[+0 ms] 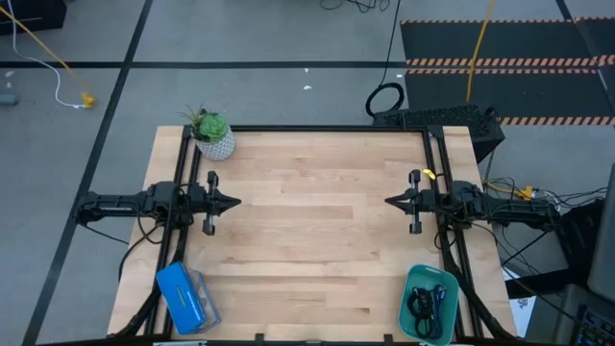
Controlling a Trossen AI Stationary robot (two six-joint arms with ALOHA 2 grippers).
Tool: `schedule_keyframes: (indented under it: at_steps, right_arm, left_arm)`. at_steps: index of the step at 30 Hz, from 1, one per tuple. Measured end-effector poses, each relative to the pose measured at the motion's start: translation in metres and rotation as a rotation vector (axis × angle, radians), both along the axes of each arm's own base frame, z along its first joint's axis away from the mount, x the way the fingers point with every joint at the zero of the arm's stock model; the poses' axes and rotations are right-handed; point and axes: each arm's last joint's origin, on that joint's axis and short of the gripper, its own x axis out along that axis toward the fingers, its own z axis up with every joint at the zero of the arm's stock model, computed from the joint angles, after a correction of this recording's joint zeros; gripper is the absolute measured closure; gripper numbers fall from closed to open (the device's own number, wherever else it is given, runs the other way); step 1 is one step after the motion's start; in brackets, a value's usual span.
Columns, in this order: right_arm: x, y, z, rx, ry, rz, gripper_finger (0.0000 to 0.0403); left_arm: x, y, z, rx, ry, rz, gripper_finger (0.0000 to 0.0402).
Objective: Pick and place USB-C Cables
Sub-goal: Return to Home Position
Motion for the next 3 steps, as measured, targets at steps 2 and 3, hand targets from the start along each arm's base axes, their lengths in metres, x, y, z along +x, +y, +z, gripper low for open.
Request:
schedule_keyframes:
  at_steps: [2,3]
  right_arm:
    - [0.0,0.0,0.0001,0.0,0.0,0.0,0.0403]
    - [0.0,0.0,0.0,0.0,0.0,0.0,0.0403]
  left_arm:
    - [0.0,0.0,0.0,0.0,0.0,0.0,0.0396]
    - [0.0,0.0,0.0,0.0,0.0,0.0,0.0396]
